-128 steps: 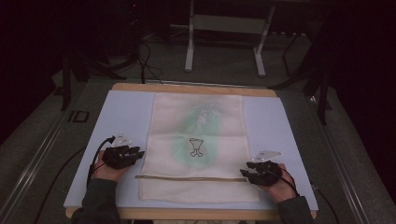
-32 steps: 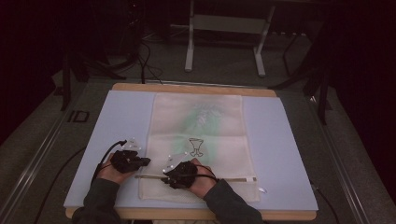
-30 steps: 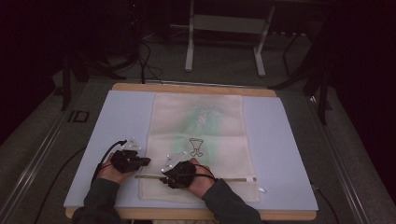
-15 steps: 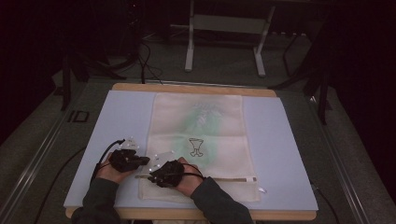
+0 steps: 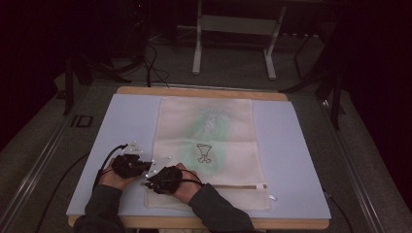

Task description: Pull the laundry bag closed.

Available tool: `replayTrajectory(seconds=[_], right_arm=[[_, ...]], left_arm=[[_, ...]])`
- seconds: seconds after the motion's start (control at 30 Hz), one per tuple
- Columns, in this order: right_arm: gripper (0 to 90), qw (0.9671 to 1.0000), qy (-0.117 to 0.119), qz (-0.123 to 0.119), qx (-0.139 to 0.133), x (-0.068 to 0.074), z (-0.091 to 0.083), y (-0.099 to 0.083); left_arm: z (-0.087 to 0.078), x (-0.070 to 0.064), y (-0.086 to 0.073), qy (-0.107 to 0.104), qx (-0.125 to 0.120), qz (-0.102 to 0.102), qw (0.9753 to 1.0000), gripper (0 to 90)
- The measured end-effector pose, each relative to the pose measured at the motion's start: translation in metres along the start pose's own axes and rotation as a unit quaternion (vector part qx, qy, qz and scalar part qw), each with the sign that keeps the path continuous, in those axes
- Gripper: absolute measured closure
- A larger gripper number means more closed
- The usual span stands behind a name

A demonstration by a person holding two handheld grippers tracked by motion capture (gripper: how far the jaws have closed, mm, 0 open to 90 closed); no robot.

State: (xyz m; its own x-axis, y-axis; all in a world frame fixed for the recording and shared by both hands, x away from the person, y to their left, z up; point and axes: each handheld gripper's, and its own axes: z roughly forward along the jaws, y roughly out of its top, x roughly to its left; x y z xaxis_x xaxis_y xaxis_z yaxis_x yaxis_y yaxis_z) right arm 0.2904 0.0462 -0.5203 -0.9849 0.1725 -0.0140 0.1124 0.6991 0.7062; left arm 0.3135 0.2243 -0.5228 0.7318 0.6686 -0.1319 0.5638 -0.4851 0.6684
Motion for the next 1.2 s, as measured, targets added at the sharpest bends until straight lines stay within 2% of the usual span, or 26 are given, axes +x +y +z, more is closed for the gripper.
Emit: replayTrajectory(seconds=[0.4, 0.57, 0.67, 0.83, 1.0, 1.2], right_arm=[[76.5, 0.9999, -0.006, -0.007, 0.009, 0.002, 0.017, 0.010], [76.3, 0.9995, -0.011, -0.017, 0.026, 0.003, 0.027, 0.014], [79.8, 0.9996, -0.009, -0.012, 0.025, 0.002, 0.031, 0.015], [81.2, 0.9993, -0.012, -0.019, 0.028, 0.003, 0.031, 0.016], [81.3, 0.9999, -0.004, 0.000, 0.011, -0.001, 0.031, 0.014], [81.3, 0.9999, -0.003, 0.006, -0.008, -0.002, 0.024, 0.016]], left_arm=[[-0.006, 0.005, -0.003, 0.007, -0.013, -0.012, 0.9998, 88.6], [-0.007, 0.006, -0.004, 0.006, -0.016, -0.013, 0.9998, 88.6], [-0.008, 0.006, -0.004, 0.006, -0.018, -0.014, 0.9997, 88.6], [-0.010, 0.008, -0.004, 0.007, -0.024, -0.016, 0.9996, 88.6], [-0.014, 0.010, -0.006, 0.011, -0.037, -0.026, 0.9989, 88.7], [-0.017, 0.012, -0.007, 0.013, -0.043, -0.030, 0.9985, 88.9]])
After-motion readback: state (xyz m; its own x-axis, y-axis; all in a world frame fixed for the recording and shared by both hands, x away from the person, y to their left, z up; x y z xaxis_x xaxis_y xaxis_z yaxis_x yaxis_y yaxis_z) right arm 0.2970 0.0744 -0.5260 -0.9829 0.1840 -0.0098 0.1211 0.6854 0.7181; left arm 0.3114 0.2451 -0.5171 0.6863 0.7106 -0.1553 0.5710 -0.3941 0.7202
